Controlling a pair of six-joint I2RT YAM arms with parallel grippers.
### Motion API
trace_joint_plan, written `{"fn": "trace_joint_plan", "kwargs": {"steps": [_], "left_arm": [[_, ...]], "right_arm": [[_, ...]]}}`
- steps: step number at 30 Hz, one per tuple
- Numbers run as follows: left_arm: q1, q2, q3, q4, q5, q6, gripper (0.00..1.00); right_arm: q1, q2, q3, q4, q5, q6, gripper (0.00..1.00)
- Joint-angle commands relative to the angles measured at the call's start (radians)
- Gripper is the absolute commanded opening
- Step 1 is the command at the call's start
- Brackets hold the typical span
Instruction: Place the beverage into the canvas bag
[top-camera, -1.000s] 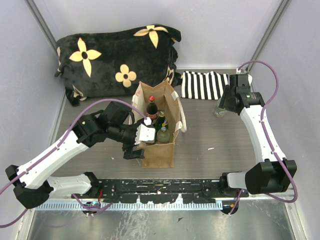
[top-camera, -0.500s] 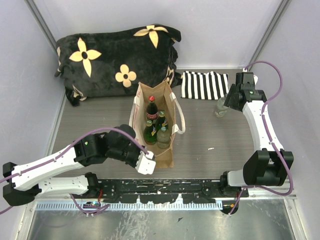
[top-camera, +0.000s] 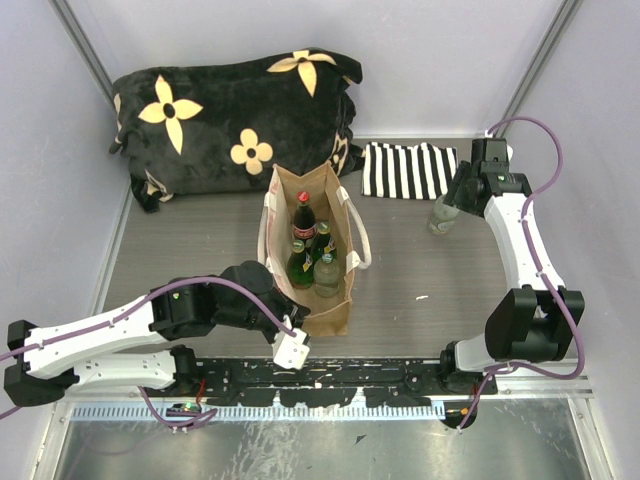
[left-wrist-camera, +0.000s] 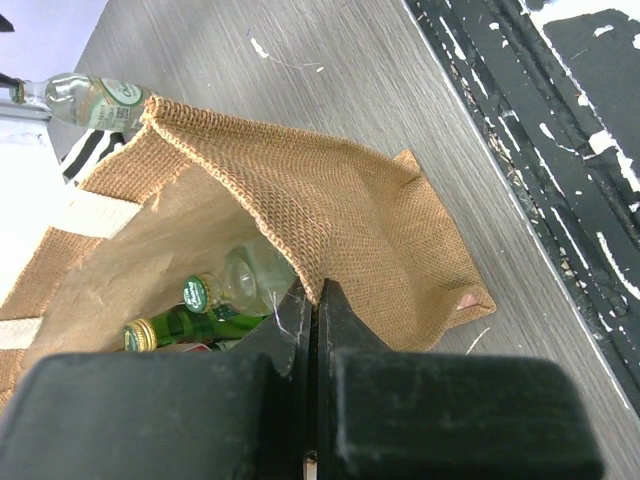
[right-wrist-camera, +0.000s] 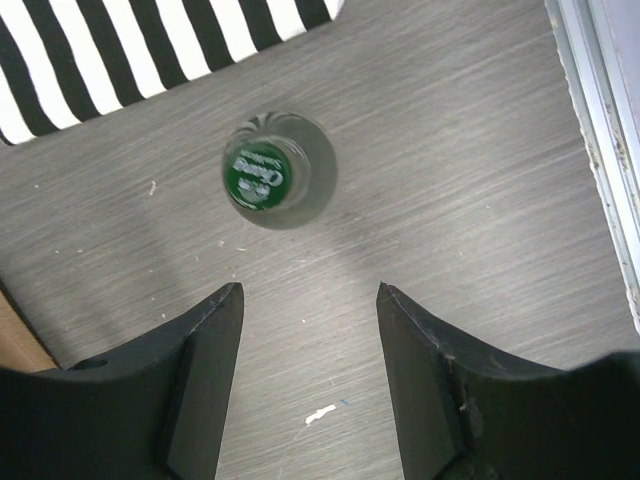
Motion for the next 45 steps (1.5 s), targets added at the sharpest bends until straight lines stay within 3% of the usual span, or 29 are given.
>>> {"fn": "trace_joint_plan", "kwargs": {"steps": [1,17,35,38,43,45], "left_arm": [[-0.002,0.01,-0.037,-0.029,-0.03,0.03,0.0],[-0.003,-0.002,-0.049,-0.029,-0.041,0.051,0.0],[-0.003,0.003,-0.061,-0.018,-0.051,0.068,0.0],[-0.003,0.007,-0.063,-0.012,-0.052,0.069,0.0],[-0.004,0.012,-0.068,-0.004,-0.052,0.065,0.0],[-0.003,0.014,-0.069,-0.002,-0.054,0.064,0.0]], "right_arm": [[-0.003,0.036,0.102,-0.013,-0.047,-0.004,0.62],[-0.003,0.161,0.16,0.017,-0.043,-0.004,0.61],[-0.003,0.245,0.195,0.048,-0.041,0.003,0.49],[-0.003,0.251,0.196,0.044,-0.039,0.002,0.41],[-0.003,0.249,0.207,0.046,-0.035,-0.004,0.08],[-0.004,0.247,0.22,0.04,-0.039,-0.008,0.01]]}}
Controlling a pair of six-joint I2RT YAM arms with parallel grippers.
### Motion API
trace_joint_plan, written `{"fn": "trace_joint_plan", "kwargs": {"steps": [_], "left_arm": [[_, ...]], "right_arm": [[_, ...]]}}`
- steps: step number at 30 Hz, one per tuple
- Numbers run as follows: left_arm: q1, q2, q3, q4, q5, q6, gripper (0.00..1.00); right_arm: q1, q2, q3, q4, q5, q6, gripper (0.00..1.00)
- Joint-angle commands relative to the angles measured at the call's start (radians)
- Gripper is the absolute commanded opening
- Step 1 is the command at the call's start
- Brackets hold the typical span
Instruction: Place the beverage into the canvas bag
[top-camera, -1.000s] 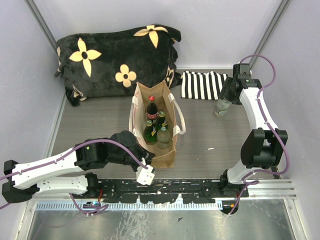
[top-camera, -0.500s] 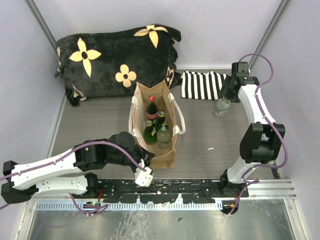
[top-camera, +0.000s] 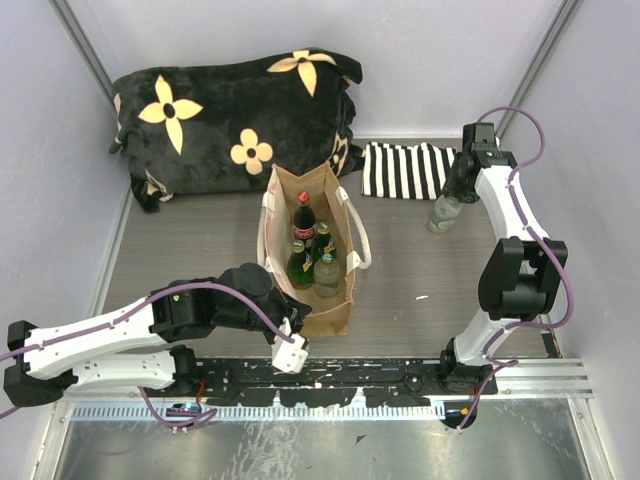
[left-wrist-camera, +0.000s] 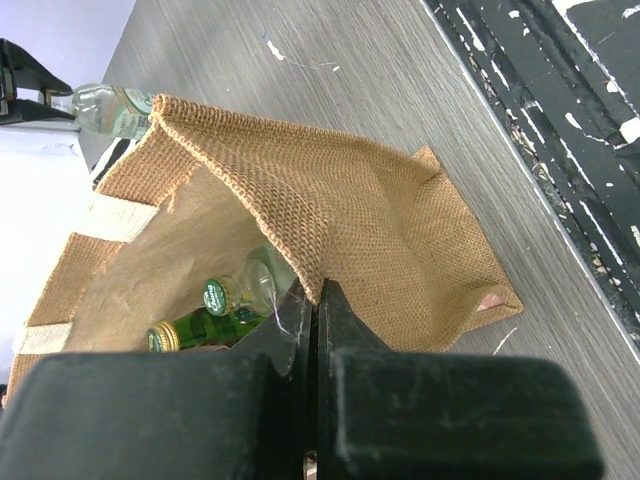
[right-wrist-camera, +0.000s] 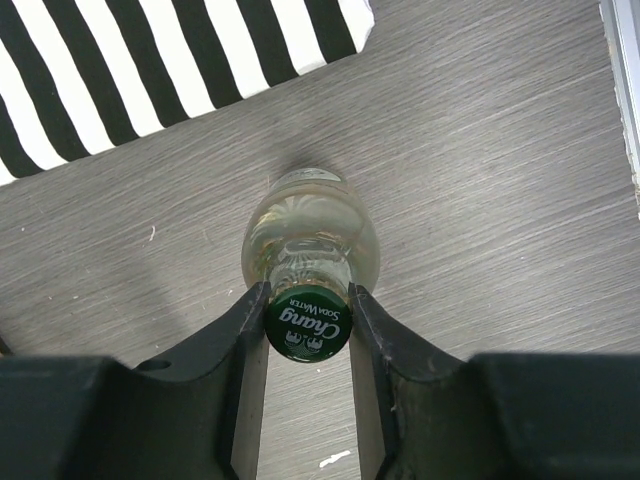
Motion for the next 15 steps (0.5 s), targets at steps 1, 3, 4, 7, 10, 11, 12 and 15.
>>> {"fn": "trace_joint_plan", "kwargs": {"steps": [1,3,4,7,10,11,12,15], "left_arm": [[0.001,0.028,-0.042,-0.036,-0.036,0.003,0.0],[0.001,0.027,-0.041,-0.036,-0.036,0.003,0.0],[0.001,0.028,-0.041,-0.037,-0.038,0.004,0.0],[0.001,0.025,-0.042,-0.038,-0.042,0.007,0.0],[0.001,0.024,-0.043,-0.037,-0.044,0.012,0.0],[0.001,0.023,-0.046,-0.037,-0.044,0.014,0.0],[0.001,0.023,-0.047,-0.037,-0.044,0.015,0.0],[0.0,0.022,-0.049,-0.036,-0.044,0.019,0.0]], "right_arm": [[-0.002,-0.012,0.07,0.017,-0.008,-0.01,0.01],[-0.002,-0.014,0.094,0.003,-0.014,-0.014,0.01],[-0.002,-0.014,0.111,-0.008,-0.018,-0.017,0.01],[-0.002,-0.017,0.176,-0.044,-0.025,-0.022,0.01],[-0.001,-0.019,0.238,-0.077,-0.031,-0.023,0.01],[-0.001,-0.017,0.256,-0.091,-0.034,-0.025,0.01],[-0.001,-0.013,0.273,-0.104,-0.04,-0.026,0.01],[0.006,-0.007,0.304,-0.133,-0.05,-0.033,0.01]]}}
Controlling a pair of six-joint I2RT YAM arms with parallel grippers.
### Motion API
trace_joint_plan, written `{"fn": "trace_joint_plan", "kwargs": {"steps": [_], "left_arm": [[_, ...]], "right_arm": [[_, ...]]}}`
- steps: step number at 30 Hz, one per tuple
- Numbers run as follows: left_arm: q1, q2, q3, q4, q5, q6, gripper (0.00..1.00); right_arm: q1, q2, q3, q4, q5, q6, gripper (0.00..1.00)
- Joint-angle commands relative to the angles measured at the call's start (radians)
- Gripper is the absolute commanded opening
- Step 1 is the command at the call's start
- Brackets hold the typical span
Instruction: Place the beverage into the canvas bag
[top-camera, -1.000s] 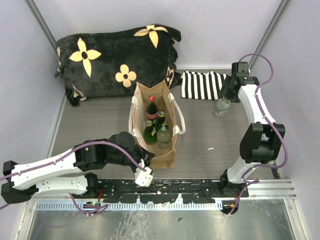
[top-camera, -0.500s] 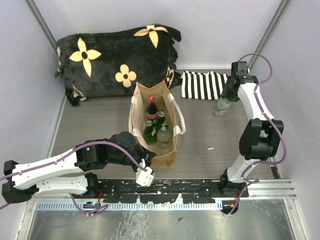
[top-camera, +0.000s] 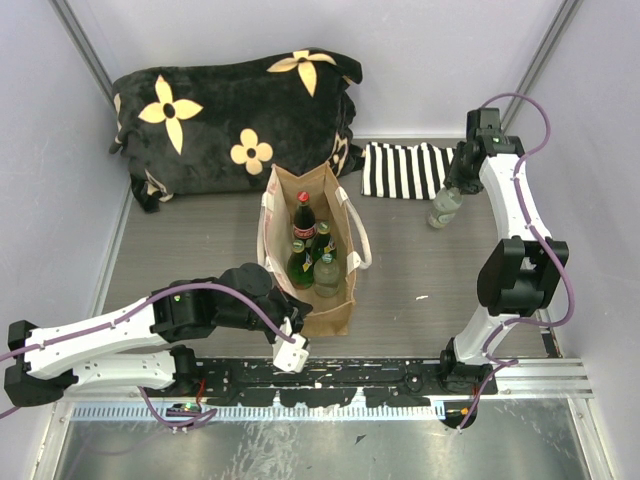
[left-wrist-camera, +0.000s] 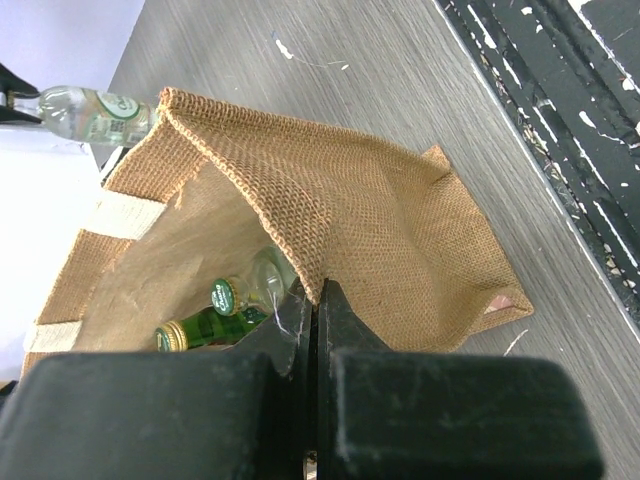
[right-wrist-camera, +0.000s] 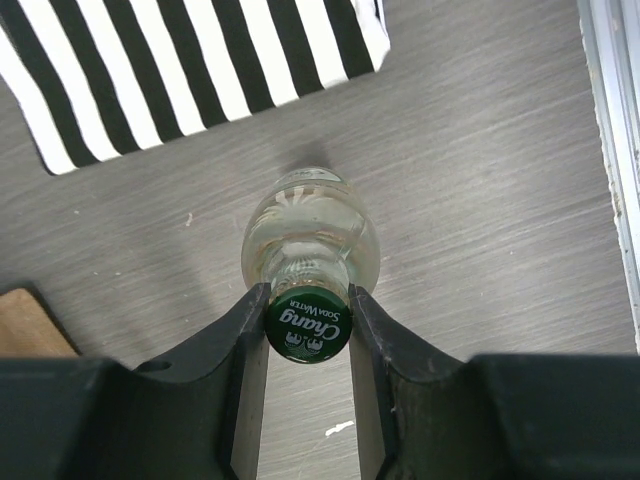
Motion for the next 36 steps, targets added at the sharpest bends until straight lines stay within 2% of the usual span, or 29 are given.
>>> {"fn": "trace_joint_plan", "kwargs": {"steps": [1,6,20,29,36], "left_arm": [[0.001,0.019,-0.046,-0.053,-0.035,0.013,0.0],[0.001,0.017,-0.047,-0.054,-0.033,0.017,0.0],[0.002,0.018,-0.043,-0.063,-0.034,0.04,0.0],[0.001,0.022,-0.038,-0.072,-0.034,0.046,0.0],[0.001,0.038,-0.03,-0.075,-0.031,0.052,0.0]], "right_arm": [[0.009,-0.039,0.121,0.022,-0.025,-0.018,0.01],[0.04,-0.053,0.164,-0.022,-0.05,-0.016,0.01],[0.242,-0.025,0.519,-0.283,-0.028,-0.031,0.01],[0.398,-0.093,0.59,-0.304,-0.119,-0.004,0.01],[0.536,-0.156,0.621,-0.279,-0.09,0.05,0.01]]}}
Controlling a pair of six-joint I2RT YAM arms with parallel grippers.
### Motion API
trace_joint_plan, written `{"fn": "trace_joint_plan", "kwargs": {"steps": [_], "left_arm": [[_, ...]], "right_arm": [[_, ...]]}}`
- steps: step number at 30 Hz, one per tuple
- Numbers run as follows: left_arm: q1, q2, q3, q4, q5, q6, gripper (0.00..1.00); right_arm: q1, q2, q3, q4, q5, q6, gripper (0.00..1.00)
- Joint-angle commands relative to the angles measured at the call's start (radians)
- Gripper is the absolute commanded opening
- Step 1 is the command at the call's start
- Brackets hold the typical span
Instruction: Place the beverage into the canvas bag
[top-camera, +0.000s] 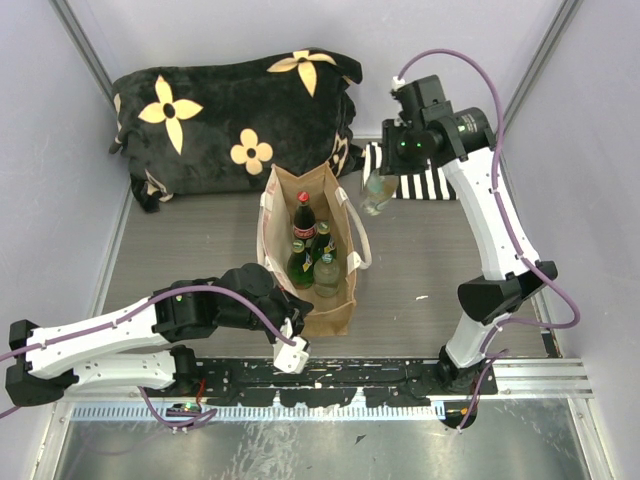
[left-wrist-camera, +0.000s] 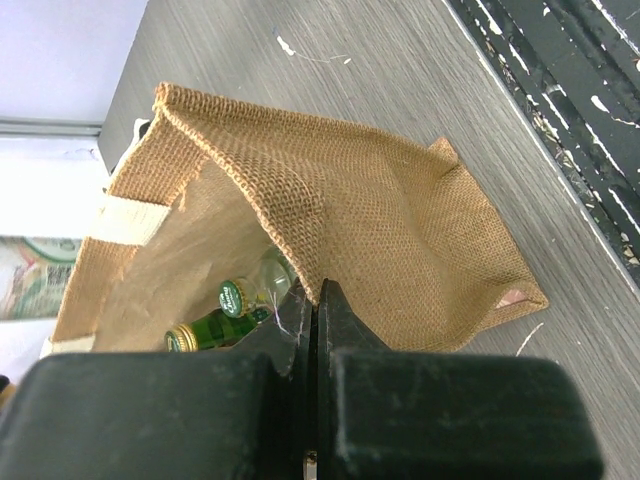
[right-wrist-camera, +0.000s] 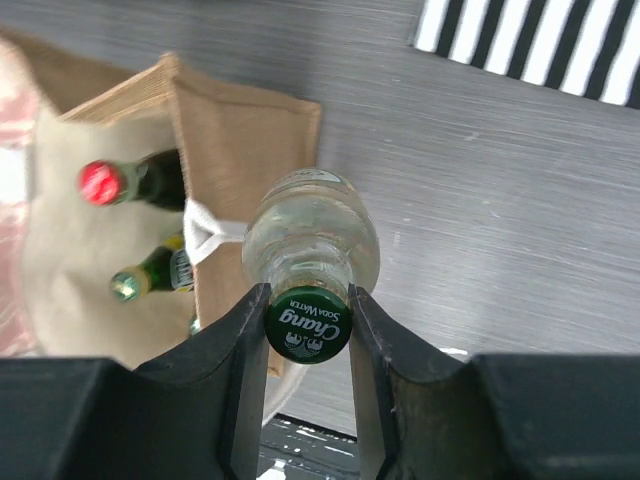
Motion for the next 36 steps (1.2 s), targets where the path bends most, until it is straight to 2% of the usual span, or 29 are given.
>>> {"fn": "trace_joint_plan", "kwargs": {"steps": [1,9,19,31,36], "left_arm": [[0.002,0.033,-0.027,-0.081,-0.023,0.009,0.0],[0.001,0.049,-0.016,-0.086,-0.011,0.028,0.0],[0.001,0.065,-0.005,-0.091,-0.006,0.03,0.0],[0.001,0.082,-0.004,-0.08,0.009,0.03,0.0],[0.002,0.079,0.002,-0.032,-0.022,-0.028,0.0]], "right_arm": [[0.053,-0.158,0.091,0.141,-0.018,0.052,0.01],[0.096,-0.218,0.111,0.213,-0.001,0.067,0.01],[0.146,-0.234,0.115,0.217,-0.026,0.064,0.01],[0.376,-0.242,0.068,0.223,0.079,0.092,0.01],[0.496,-0.249,-0.03,0.221,0.12,0.096,0.01]]}}
